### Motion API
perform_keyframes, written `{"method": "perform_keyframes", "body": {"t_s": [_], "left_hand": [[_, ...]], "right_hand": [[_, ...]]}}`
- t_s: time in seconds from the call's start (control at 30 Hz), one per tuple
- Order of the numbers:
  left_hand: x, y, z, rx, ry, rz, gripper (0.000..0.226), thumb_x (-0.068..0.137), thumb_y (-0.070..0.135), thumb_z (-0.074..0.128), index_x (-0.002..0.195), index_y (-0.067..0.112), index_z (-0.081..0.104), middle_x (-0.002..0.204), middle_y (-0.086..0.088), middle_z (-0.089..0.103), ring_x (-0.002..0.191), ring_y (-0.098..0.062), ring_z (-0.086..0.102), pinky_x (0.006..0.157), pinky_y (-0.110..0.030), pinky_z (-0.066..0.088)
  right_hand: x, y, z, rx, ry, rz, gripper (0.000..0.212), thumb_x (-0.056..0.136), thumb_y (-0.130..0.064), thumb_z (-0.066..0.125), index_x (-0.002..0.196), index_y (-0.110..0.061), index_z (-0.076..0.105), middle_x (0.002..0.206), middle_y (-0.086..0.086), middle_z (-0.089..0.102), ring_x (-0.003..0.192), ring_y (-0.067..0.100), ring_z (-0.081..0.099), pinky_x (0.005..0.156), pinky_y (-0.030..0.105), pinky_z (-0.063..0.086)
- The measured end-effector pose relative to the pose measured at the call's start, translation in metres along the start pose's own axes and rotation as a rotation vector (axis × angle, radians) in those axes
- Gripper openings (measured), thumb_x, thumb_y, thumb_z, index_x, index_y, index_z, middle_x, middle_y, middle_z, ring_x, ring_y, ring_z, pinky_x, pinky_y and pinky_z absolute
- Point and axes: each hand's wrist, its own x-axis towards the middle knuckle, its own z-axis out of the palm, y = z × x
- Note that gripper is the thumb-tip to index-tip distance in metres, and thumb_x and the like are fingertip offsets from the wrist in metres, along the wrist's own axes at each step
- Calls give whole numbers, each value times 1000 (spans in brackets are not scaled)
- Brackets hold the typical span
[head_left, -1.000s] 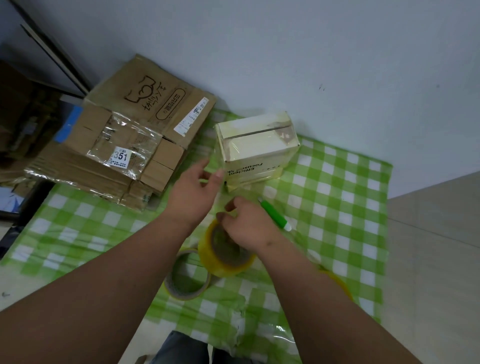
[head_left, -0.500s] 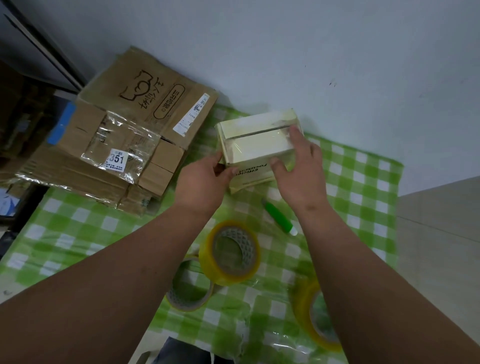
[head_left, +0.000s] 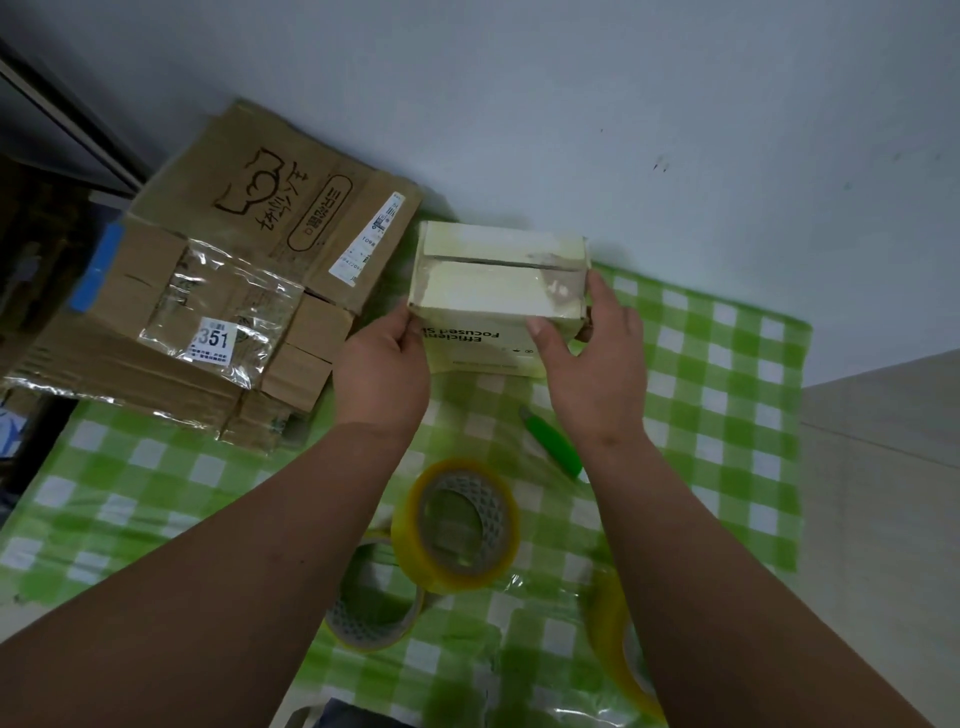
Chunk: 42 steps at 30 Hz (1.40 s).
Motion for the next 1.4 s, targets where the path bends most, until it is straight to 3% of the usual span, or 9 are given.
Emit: {"method": "perform_keyframes", "body": {"t_s": [0.1,0.17,0.6,0.77,0.93,1.07,1.23,1.3,1.4], "left_hand": [[3,-4,-8,-101,-103,-31,35,102,13,47,134,19,60,106,-1,71,92,-17,67,86,-36,55],[7,-6,-14,-161,-160,-42,34,102,12,49,133,18,61,99,10,68,94,-7,67,93,-37,54],[22,-3,-22,-222,-169,-35,24,90,22,71,114,22,70,91,10,72,79,-4,70,79,-33,61],[25,7,-28,0,-200,84,24,93,28,66,112,16,74,78,12,67,66,9,61,56,-5,45],[28,26,-28,132,-89,247,25,92,32,67,108,15,76,101,-3,66,86,-11,62,73,-21,48],[34,38,-25,-167,-91,85,19,87,36,72,97,20,71,125,6,60,90,15,57,75,-5,46],[38,45,-28,-255,-153,-58,36,82,51,72,77,18,59,70,14,70,57,1,62,56,-24,52],[42,47,-31,-293,-142,-159,43,81,54,73,83,13,62,72,4,73,62,-11,65,63,-35,55],[46,50,-32,-265,-151,-281,42,84,51,71,95,10,68,83,-3,75,74,-22,68,73,-42,59]], "right_hand": [[1,3,-2,41,-42,0,71,92,-37,64,153,-26,30,124,-4,43,108,16,52,96,36,46],[1,5,-3,67,-62,2,70,93,-33,63,153,-26,28,128,-2,47,114,18,54,101,39,46],[5,4,-5,149,-62,13,59,91,-33,66,145,-27,45,134,-11,59,114,7,59,99,37,50],[6,1,-8,171,-78,7,49,94,-29,63,142,-26,50,128,-9,61,110,6,58,95,29,50],[12,0,-15,241,-52,50,47,95,-31,62,140,-24,52,123,-7,62,107,8,59,92,24,49],[17,-5,-20,367,-11,108,21,88,-39,69,108,-36,67,109,-5,68,97,9,64,87,31,54],[22,-12,-26,473,54,182,24,88,-48,66,67,-35,65,69,-19,66,61,-6,56,61,17,47],[24,-13,-25,465,1,202,32,95,-46,57,65,-35,62,61,-25,61,55,-9,53,55,9,42],[29,-10,-24,557,-161,301,20,97,-42,53,95,-32,70,89,-22,71,85,-5,64,81,26,52]]}}
